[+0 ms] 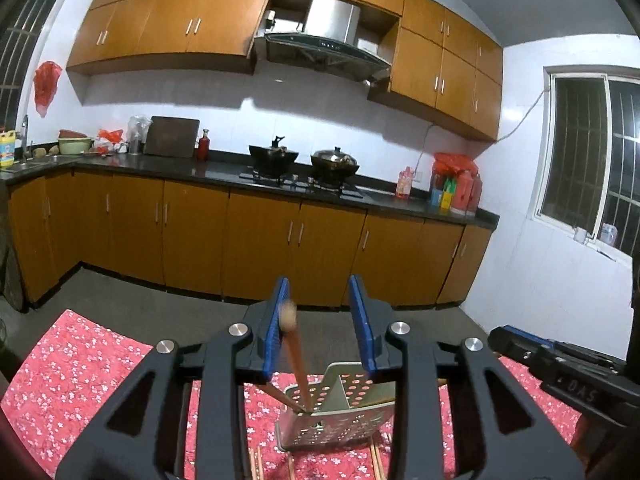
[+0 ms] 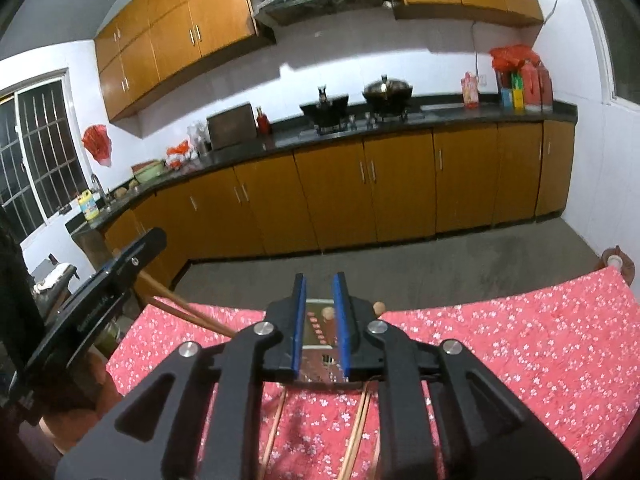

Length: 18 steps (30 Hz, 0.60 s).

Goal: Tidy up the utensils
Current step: 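Open both grippers to drop the chopsticks into the holder, then grasp a chopstick with the right gripper while the left gripper grasps another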

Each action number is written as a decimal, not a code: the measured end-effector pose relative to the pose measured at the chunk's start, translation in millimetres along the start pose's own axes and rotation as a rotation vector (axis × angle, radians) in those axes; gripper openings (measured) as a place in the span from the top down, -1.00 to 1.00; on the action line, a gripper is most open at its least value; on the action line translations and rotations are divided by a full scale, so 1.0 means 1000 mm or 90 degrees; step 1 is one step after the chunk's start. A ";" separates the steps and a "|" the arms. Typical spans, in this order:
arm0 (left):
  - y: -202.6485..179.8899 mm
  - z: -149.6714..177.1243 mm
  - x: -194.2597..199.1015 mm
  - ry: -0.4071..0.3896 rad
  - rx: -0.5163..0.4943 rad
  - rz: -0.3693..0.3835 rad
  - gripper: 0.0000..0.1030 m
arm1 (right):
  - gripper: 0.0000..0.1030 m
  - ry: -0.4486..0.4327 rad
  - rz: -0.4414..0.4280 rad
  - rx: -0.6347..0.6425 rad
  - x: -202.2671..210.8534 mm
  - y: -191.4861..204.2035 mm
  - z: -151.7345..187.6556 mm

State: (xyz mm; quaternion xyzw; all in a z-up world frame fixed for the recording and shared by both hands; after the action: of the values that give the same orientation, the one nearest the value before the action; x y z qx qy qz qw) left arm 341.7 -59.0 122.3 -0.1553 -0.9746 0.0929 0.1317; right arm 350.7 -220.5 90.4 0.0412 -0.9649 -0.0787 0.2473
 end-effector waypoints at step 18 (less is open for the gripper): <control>0.058 0.107 0.066 0.132 0.000 -0.061 -0.19 | 0.20 0.099 0.167 0.011 0.002 -0.078 0.157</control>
State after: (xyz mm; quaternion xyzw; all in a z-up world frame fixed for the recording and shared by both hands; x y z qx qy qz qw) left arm 266.8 1.3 23.0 -0.1174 -0.9621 0.0703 0.2361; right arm 276.5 -277.3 -57.7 -0.0768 -0.9406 -0.0344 0.3289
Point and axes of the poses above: each gripper's, at about its wrist camera, not at the fingertips, and x roughly against the way its jaws point, y to its left, z to its underside, the point moved 9 cm from there along -x, roughly the way its jaws point, and after that the axes turned 6 degrees about z, right-handed, at the moved point
